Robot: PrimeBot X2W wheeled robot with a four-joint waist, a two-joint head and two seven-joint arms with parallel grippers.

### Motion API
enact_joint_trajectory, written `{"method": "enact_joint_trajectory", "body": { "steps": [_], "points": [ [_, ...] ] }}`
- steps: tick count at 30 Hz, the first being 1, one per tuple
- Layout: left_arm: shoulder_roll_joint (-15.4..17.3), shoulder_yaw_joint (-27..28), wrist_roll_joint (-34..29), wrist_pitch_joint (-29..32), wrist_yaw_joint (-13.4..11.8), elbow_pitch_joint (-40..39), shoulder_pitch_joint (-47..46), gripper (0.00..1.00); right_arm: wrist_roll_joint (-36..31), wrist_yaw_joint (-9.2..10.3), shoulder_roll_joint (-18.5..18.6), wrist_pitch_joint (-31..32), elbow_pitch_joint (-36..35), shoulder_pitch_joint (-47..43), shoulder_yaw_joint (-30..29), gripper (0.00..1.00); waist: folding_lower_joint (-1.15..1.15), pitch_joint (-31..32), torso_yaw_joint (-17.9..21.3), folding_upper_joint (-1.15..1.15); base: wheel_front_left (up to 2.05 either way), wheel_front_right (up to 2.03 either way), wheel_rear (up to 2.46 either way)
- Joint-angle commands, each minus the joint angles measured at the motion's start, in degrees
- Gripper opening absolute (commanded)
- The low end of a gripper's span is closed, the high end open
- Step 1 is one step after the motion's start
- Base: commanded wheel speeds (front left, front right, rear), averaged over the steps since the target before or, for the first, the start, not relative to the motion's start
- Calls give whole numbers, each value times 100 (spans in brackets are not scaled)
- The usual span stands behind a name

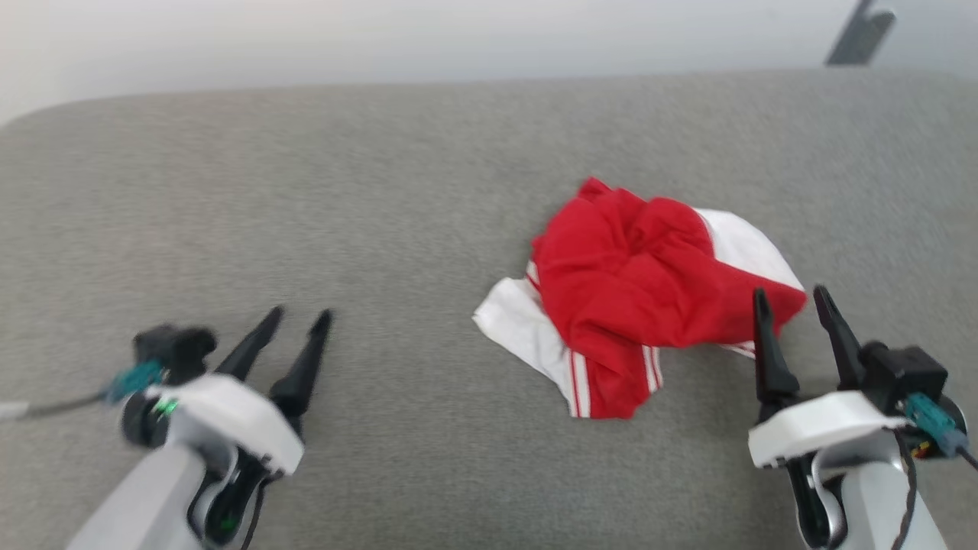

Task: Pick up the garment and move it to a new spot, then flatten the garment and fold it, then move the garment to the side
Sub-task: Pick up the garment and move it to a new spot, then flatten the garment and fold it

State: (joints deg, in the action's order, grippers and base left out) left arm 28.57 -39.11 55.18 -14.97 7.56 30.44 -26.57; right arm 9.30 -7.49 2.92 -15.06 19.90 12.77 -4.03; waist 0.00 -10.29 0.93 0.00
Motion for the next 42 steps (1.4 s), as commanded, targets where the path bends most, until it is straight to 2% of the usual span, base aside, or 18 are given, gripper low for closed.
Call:
{"method": "enact_joint_trajectory", "body": {
  "steps": [1, 6, 10, 17, 26, 33, 39, 42],
  "points": [
    [-178, 595, -456, -28, -14, -112, 458, 100, -53, 0, 6, -14, -30, -159, -69, 100, 0, 284, -285, 0, 0, 0, 0],
    [-572, 1995, -1576, -28, -14, -576, 1445, 100, -95, 0, 7, -14, -114, -441, -252, 100, 0, 491, -402, 0, 0, 0, 0],
    [-860, 2844, -2287, -29, -14, -1034, 2146, 100, -106, 0, 40, -14, -223, -631, -355, 100, 0, 667, -403, 0, 0, 0, 0],
    [-1134, 3566, -2922, -30, -14, -1607, 2950, 100, -80, 0, 62, -15, -437, -857, -364, 100, 0, 880, -306, 0, 0, 0, 0],
    [-1329, 3766, -3168, -30, -14, -1893, 3280, 100, -45, 0, 35, -14, -619, -1048, -323, 100, 0, 874, -207, 0, 0, 0, 0],
    [-1295, 3718, -3187, -30, -14, -1909, 3212, 100, -41, 0, 22, -14, -607, -939, -299, 100, 0, 813, -148, 0, 0, 0, 0],
    [-1200, 3529, -3212, -30, -14, -1958, 3083, 100, -12, 0, 14, -14, -585, -876, -260, 100, 0, 781, -71, 0, 0, 0, 0],
    [-1022, 3126, -3128, -30, -14, -1982, 2831, 100, 7, 0, 8, -14, -591, -868, -258, 100, 0, 763, -43, 0, 0, 0, 0]
  ]
}}
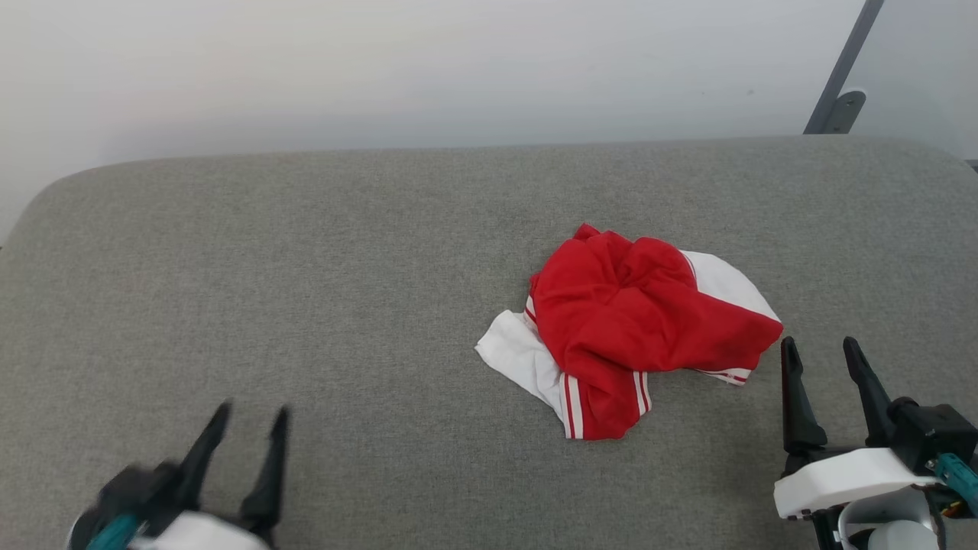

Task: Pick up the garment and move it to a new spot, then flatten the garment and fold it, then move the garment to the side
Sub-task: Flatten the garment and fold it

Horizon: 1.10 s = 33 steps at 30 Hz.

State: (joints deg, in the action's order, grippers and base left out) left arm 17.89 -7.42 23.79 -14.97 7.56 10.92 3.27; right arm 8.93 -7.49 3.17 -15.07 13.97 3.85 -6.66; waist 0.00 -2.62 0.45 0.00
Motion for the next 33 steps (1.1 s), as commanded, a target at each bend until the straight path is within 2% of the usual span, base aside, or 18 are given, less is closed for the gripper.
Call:
{"method": "enact_joint_trajectory", "body": {
  "steps": [1, 4, 6, 10, 12, 14, 15, 19, 22, 27, 33],
  "points": [
    [158, -238, 31, -30, -14, -34, -288, 100, 41, 0, -18, -13, 7, 25, -3, 100, 0, -1, 7, 0, 0, 0, 0],
    [552, -1030, 261, -18, -14, -8, -838, 100, 44, 0, -20, -13, 15, 63, 8, 100, 0, -30, 27, 0, 0, 0, 0],
    [833, -1636, 593, 215, -14, 13, -1322, 100, 44, 0, -24, -13, -9, 142, 49, 100, 0, -111, 71, 0, 0, 0, 0],
    [1556, -3101, 1402, 1356, -14, -48, -2412, 100, 141, 0, -22, -13, -78, 347, 189, 100, 0, -428, 232, 0, 0, 0, 0],
    [1887, -3651, 2100, 1953, -14, -167, -2997, 100, 228, 0, -22, -14, -148, 495, 273, 100, 0, -664, 342, 0, 0, 0, 0],
    [2307, -4264, 2525, 2500, -14, -321, -3568, 100, 329, 0, -20, -13, -197, 613, 360, 100, 0, -897, 479, 0, 0, 0, 0],
    [2307, -4264, 2525, 2500, -14, -321, -3568, 100, 329, 0, -20, -13, -197, 613, 360, 100, 0, -897, 479, 0, 0, 0, 0],
    [2668, -5006, 3548, 3174, -9, -528, -4503, 100, 533, 0, -17, -13, -279, 777, 442, 100, 0, -1328, 747, 0, 0, 0, 0],
    [2928, -5448, 4028, 3485, -14, -619, -5099, 100, 699, 0, -23, -13, -333, 909, 518, 100, 0, -1640, 971, 0, 0, 0, 0],
    [3096, -5984, 4545, 3500, -13, -469, -5770, 100, 918, 0, -22, -13, -384, 991, 554, 100, 0, -1940, 1281, 0, 0, 0, 0],
    [3255, -6375, 5057, 3588, -14, -345, -6125, 100, 1085, 0, -22, -13, -428, 1046, 599, 100, 0, -2108, 1519, 0, 0, 0, 0]
  ]
}}
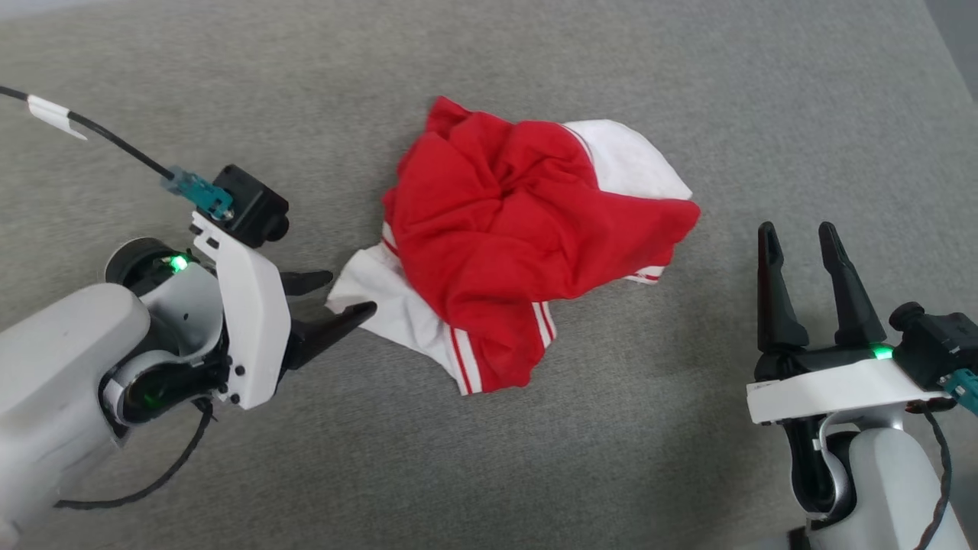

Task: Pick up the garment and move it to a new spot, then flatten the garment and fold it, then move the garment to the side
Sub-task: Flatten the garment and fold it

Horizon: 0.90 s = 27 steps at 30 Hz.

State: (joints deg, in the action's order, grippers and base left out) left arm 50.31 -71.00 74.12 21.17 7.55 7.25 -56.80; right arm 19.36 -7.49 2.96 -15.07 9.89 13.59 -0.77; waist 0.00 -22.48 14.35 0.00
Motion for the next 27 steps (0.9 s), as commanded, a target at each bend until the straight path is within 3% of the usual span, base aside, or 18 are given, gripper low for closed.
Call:
{"method": "enact_joint_trajectory", "body": {
  "steps": [1, 4, 6, 7, 12, 15, 21, 27],
  "points": [
    [24, -52, 130, -10, -12, 19, -120, 100, 60, 0, -2, -13, -27, 79, 22, 100, 0, -139, 149, 0, 0, 0, 0],
    [70, -128, 355, 82, -12, 68, -148, 100, 95, 0, -1, -13, -35, 82, 22, 100, 0, -168, 185, 0, 0, 0, 0],
    [97, -205, 231, 203, -13, 150, -148, 25, 124, 0, -1, -13, -34, 105, 3, 100, 0, -186, 188, 0, 0, 0, 0],
    [73, -217, 292, 172, -13, 165, -129, 0, 125, 0, -1, -14, -35, 116, -4, 100, 0, -186, 179, 0, 0, 0, 0],
    [1, -218, 363, -86, -13, 250, -217, 0, 54, 0, -1, -13, -29, 110, -59, 100, 0, -119, 42, 0, 0, 0, 0],
    [137, -220, 469, -241, -13, 279, -274, 0, 4, 0, -1, -14, -5, 90, -106, 100, 0, -32, -85, 0, 0, 0, 0],
    [786, -228, 647, -447, -13, 538, -292, 0, -72, 0, 0, -14, 42, 65, -121, 100, 0, 92, -281, 0, 0, 0, 0],
    [1337, -234, 627, -252, -13, 1155, -252, 0, -109, 0, 0, -13, 54, 98, -108, 100, 0, 113, -313, 0, 0, 0, 0]
  ]
}}
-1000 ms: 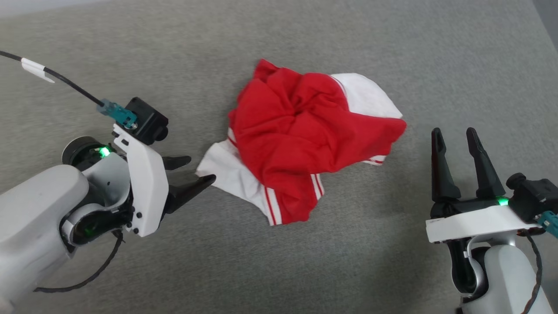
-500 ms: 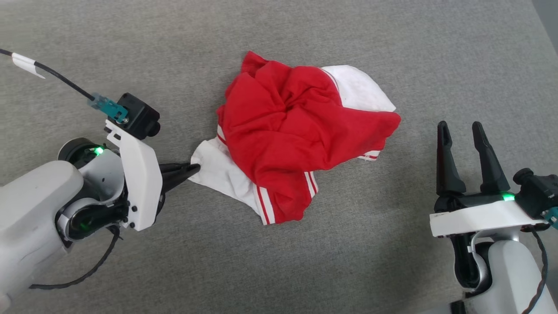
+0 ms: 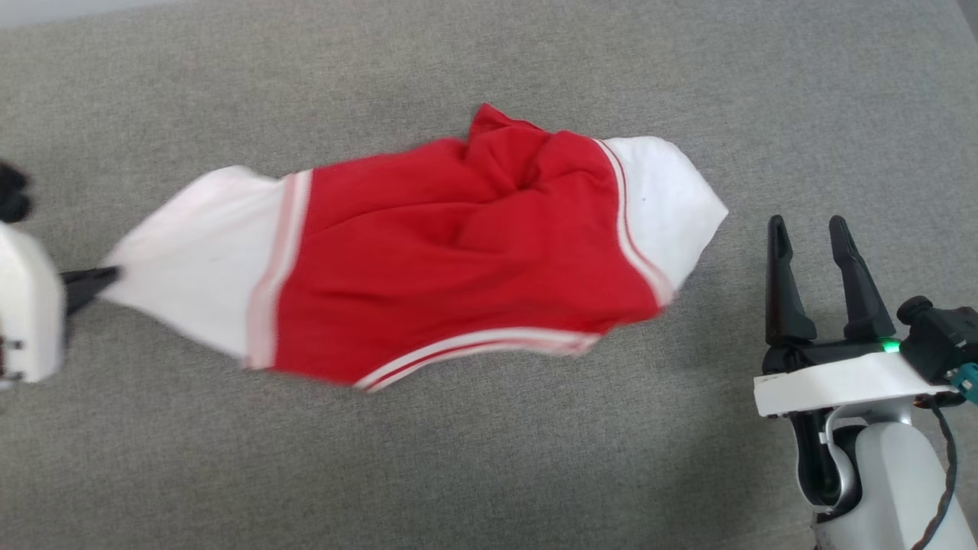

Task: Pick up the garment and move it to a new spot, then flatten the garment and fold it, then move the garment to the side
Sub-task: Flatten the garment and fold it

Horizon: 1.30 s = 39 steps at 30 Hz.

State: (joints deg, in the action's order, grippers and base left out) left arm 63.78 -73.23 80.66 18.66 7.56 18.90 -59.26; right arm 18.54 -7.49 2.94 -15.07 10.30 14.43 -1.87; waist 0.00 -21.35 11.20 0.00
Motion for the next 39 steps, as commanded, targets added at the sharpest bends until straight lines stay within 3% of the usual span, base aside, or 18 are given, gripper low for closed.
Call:
{"method": "enact_joint_trajectory", "body": {
  "steps": [1, 4, 10, 11, 12, 13, 14, 19, 22, 26, 29, 34, 39],
  "points": [
    [47, -13, -103, 68, -14, 149, -3, 0, -33, 0, 1, -13, 12, 15, 11, 100, 0, 5, 9, 0, 0, 0, 0],
    [143, -14, -179, 183, -15, 571, 62, 0, -69, 0, 3, -13, 3, -37, -20, 100, 0, 32, 38, 0, 0, 0, 0],
    [-99, -8, 32, -98, -15, 919, 191, 0, -208, 0, 0, -14, -9, -147, -120, 100, 0, 135, -18, 0, 0, 0, 0],
    [-166, -9, 37, -213, -15, 948, 225, 7, -258, 0, -1, -14, -10, -159, -108, 100, 0, 165, -44, 0, 0, 0, 0],
    [-222, -9, 27, -356, -14, 978, 256, 35, -315, 0, 0, -14, -2, -170, -84, 100, 0, 201, -71, 0, 0, 0, 0],
    [-284, 6, 17, -542, -15, 1013, 291, 82, -385, 0, 1, -13, 17, -184, -66, 100, 0, 247, -102, 0, 0, 0, 0],
    [-364, 24, 60, -729, -14, 1044, 355, 100, -494, 0, 4, -14, 35, -204, -40, 100, 0, 293, -143, 0, 0, 0, 0],
    [-596, 72, -42, -2013, -15, 1205, 835, 100, -1162, 0, 38, -13, 297, -231, 284, 100, 0, 571, -384, 0, 0, 0, 0],
    [-923, 110, -204, -3002, -14, 1478, 1234, 100, -1402, 0, 343, 91, 549, -185, 596, 100, 0, 731, -558, 0, 0, 0, 0],
    [-1395, 502, -535, -3382, -155, 1726, 1655, 100, -1377, 0, 931, 662, 614, -139, 1133, 100, 0, 921, -831, 0, 0, 0, 0],
    [-1850, 1666, -1164, -3389, -392, 1554, 2164, 100, -1190, 0, 1429, 1141, 445, -156, 1441, 100, 0, 1009, -1049, 0, 0, 0, 0],
    [-2716, 3852, -2846, -3391, -718, 654, 3623, 100, -738, 0, 2381, 2079, 114, -234, 2054, 100, 0, 1156, -1376, 0, 0, 0, 0],
    [-3699, 5344, -4206, -3391, -534, -149, 4937, 100, -136, 0, 3352, 3013, -259, -142, 2666, 100, 0, 1247, -1679, 0, 0, 0, 0]
  ]
}}
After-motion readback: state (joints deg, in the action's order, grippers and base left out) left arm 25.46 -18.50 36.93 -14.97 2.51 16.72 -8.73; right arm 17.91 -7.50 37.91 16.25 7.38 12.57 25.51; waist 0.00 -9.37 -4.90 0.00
